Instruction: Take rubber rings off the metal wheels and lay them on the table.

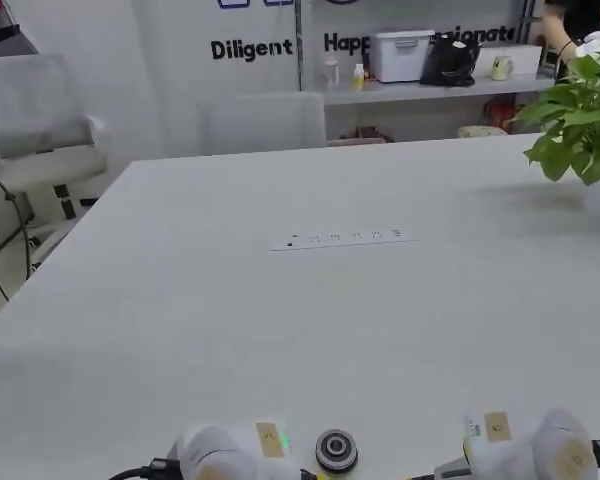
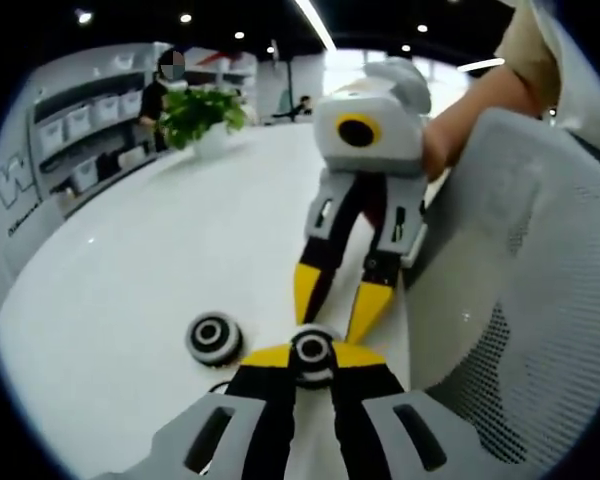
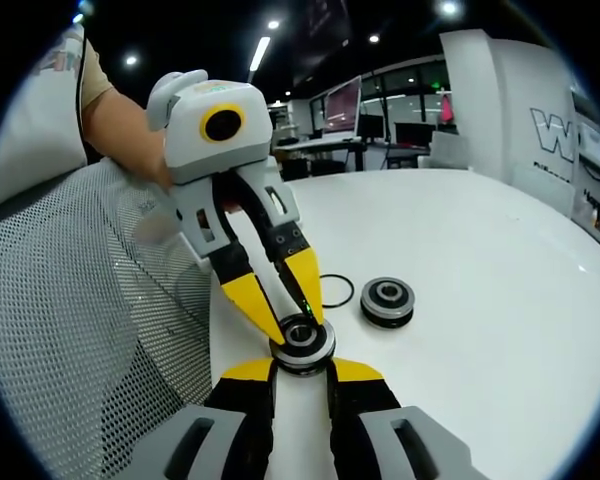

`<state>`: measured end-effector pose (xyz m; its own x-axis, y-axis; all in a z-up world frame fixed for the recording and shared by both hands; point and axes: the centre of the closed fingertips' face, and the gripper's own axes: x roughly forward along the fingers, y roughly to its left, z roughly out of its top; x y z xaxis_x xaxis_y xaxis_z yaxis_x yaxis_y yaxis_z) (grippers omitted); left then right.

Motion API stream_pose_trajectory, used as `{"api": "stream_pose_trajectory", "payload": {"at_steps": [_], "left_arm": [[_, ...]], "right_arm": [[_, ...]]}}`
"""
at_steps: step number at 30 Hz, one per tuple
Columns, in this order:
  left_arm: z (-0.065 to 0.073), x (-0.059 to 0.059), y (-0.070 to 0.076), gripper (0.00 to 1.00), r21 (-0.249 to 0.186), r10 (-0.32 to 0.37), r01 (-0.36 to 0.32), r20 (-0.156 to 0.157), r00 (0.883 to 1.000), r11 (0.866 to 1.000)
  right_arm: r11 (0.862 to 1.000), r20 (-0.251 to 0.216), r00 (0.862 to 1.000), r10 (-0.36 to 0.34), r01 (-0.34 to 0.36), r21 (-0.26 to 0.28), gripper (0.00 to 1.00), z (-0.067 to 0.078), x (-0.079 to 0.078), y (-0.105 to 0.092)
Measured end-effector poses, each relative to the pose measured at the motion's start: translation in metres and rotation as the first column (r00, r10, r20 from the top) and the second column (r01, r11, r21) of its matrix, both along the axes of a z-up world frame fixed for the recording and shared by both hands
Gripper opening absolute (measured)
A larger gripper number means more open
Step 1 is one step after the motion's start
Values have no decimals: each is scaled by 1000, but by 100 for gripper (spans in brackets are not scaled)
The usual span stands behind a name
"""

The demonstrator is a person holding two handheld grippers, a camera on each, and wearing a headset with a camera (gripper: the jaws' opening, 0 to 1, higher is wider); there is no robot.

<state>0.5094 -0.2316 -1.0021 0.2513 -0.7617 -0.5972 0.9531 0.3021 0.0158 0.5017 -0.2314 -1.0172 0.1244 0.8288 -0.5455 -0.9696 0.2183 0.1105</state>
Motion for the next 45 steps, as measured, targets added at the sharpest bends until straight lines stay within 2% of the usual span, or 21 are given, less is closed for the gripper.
{"api": "stream_pose_trajectory", "payload": {"at_steps": [3,5,6,13,18,20,22,24,28,29,31,32,34,36,39,42,45], "left_arm": [[0,0,0,14,-2,2,-2,-1,1000,1000],[0,0,1,14,-4,4,-4,-3,1000,1000],[0,0,0,14,-6,5,-5,-4,1000,1000],[0,0,1,14,-6,8,-8,-5,1000,1000],[0,0,1,13,-2,7,-7,1,1000,1000],[0,1,1,13,-1,7,-7,4,1000,1000],[1,1,1,13,1,7,-7,5,1000,1000],[0,1,1,13,2,7,-7,6,1000,1000],[0,2,1,13,3,6,-6,8,1000,1000],[0,1,1,13,3,7,-7,7,1000,1000],[0,1,1,13,4,7,-7,7,1000,1000],[0,1,1,13,4,7,-7,8,1000,1000],[0,1,1,13,5,8,-8,9,1000,1000],[0,1,1,13,6,9,-9,11,1000,1000],[0,1,1,13,8,10,-10,11,1000,1000],[0,1,1,13,11,12,-12,12,1000,1000],[-1,1,1,13,14,12,-12,14,1000,1000]], "right_arm": [[1000,12,1000,2,-1,-18,10,-2,-1,-5],[1000,-12,999,-30,30,-9,2,-4,2,-7],[999,-35,998,-45,45,3,2,-3,2,-7],[998,-44,997,-58,58,-8,0,-4,4,-7],[994,-106,988,-110,112,7,0,-5,7,-8],[990,-135,981,-136,140,18,0,-5,9,-9],[982,-200,964,-174,185,38,0,-4,9,-9],[976,-237,952,-193,210,49,0,-4,9,-11],[967,-276,936,-219,246,67,0,-3,12,-13],[961,-287,928,-236,268,75,0,-1,14,-13],[940,-338,906,-256,315,131,0,7,18,-12],[939,-353,901,-254,317,132,0,8,17,-12],[941,-356,899,-254,315,124,0,6,17,-12],[933,-393,882,-259,334,133,0,7,17,-12],[930,-408,874,-263,342,133,0,7,18,-11],[923,-439,860,-261,356,148,0,10,17,-11],[923,-441,858,-262,356,145,0,10,16,-10]]}}
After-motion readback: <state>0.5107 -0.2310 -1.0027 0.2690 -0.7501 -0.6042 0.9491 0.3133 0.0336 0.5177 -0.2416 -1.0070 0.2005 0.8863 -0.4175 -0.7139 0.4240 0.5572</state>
